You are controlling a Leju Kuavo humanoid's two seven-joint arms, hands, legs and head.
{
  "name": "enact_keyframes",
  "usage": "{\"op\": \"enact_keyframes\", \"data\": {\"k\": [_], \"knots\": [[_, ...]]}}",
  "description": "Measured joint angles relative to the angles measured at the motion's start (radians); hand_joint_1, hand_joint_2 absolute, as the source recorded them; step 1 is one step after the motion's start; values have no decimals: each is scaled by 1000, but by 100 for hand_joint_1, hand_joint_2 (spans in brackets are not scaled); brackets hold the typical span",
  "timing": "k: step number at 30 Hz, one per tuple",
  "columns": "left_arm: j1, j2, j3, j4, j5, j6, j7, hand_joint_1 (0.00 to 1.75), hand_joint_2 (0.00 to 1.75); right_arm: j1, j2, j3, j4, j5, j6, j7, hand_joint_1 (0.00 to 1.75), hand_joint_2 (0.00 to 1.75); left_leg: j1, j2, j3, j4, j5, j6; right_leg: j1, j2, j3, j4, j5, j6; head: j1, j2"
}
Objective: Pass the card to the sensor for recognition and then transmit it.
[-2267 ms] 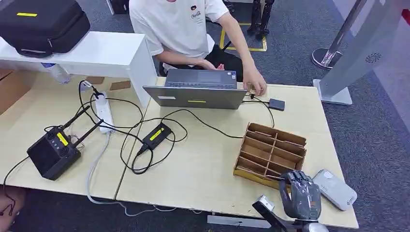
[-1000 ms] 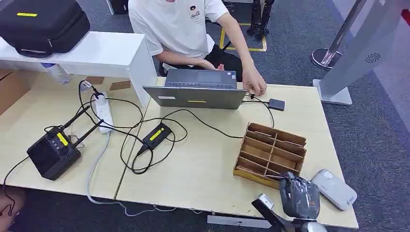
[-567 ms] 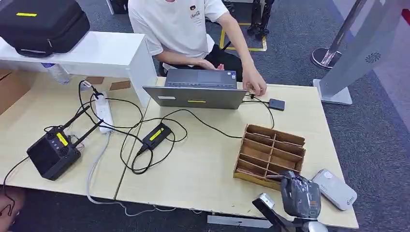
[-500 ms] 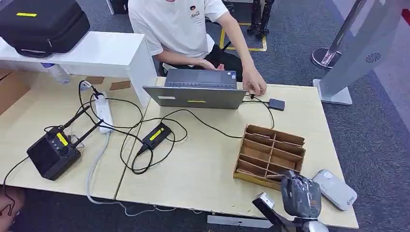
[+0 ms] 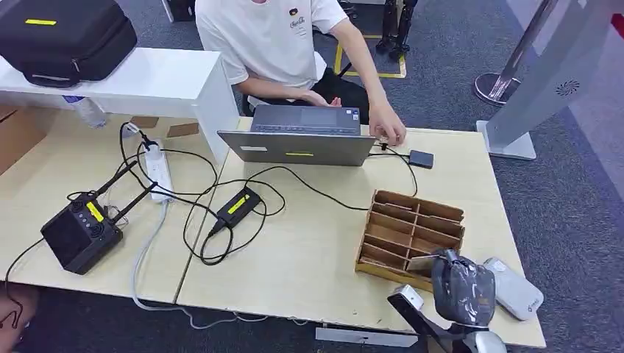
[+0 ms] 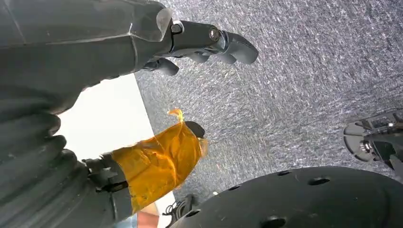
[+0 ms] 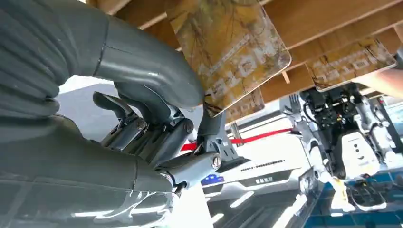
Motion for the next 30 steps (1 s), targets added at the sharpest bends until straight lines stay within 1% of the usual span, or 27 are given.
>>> {"op": "enact_keyframes", "data": {"k": [17,23,30], "knots": [[0,0,0,0,-1,-1,0,0,175,-21,-61,43,-55,-4,0,47,175,175,0,0,0,0,0,0,0,0,0,0,0,0,0,0],[0,1,0,0,-2,-2,0,0,175,-33,-79,52,-65,-8,0,50,175,175,0,0,0,0,0,0,0,0,0,0,0,0,0,0],[0,2,0,0,-6,-4,-3,0,175,-92,-113,64,-72,-24,5,68,175,175,0,0,0,0,0,0,0,0,0,0,1,0,0,0]]}}
